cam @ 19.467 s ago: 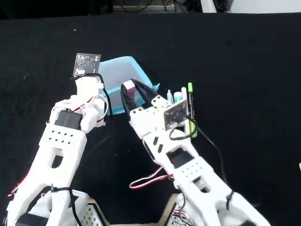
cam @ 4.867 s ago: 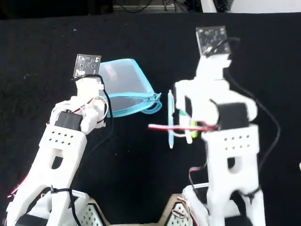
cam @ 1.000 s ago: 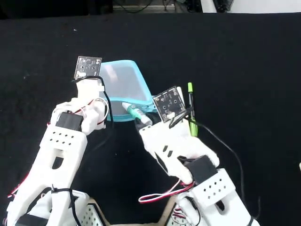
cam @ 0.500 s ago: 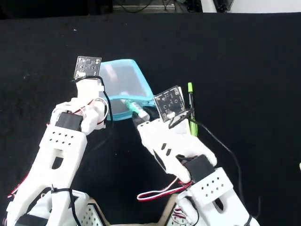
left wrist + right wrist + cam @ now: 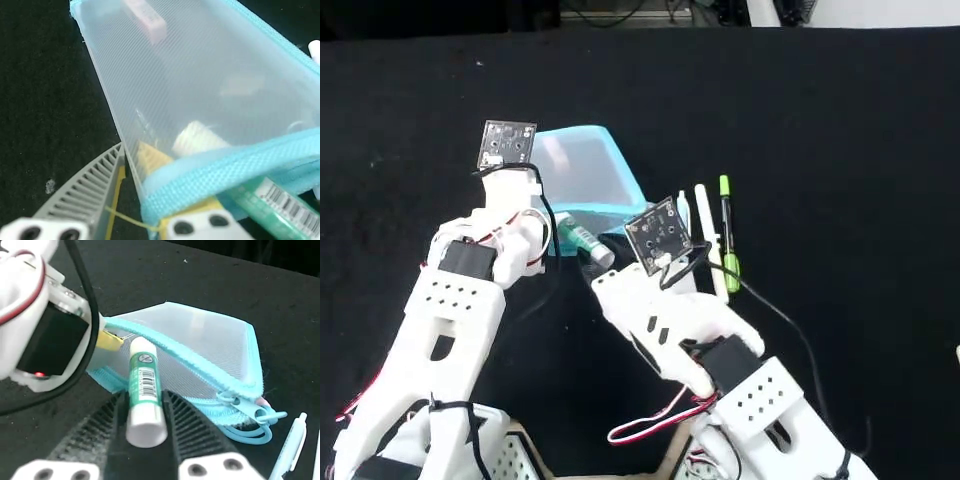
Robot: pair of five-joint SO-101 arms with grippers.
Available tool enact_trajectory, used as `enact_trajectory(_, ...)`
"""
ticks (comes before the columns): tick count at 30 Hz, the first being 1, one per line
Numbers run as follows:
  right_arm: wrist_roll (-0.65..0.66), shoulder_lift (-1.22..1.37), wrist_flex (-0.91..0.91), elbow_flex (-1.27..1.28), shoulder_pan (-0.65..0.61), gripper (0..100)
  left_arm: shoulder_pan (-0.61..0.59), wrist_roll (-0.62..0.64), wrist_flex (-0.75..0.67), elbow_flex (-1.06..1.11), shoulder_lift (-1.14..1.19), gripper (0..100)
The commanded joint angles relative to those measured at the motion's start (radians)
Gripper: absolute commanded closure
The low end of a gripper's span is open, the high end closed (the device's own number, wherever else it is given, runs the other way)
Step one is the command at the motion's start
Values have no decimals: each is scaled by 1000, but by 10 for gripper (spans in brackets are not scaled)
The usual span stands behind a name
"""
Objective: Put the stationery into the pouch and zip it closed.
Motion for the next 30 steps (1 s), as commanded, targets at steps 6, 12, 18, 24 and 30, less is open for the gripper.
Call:
enact_trajectory(6, 0, -5, 97, -65, -37, 723, 8, 5, 0, 58, 21, 970)
enact_trajectory(12, -6, -5, 319, -239, 150, 723, 8, 3, 0, 58, 17, 970)
enact_trajectory(18, -115, 2, 336, -288, 446, 723, 8, 3, 2, 58, 15, 970)
enact_trajectory(24, -163, 42, 259, -246, 612, 723, 8, 3, 2, 58, 15, 970)
enact_trajectory(30, -163, 334, 206, -328, 664, 723, 8, 3, 2, 58, 18, 970)
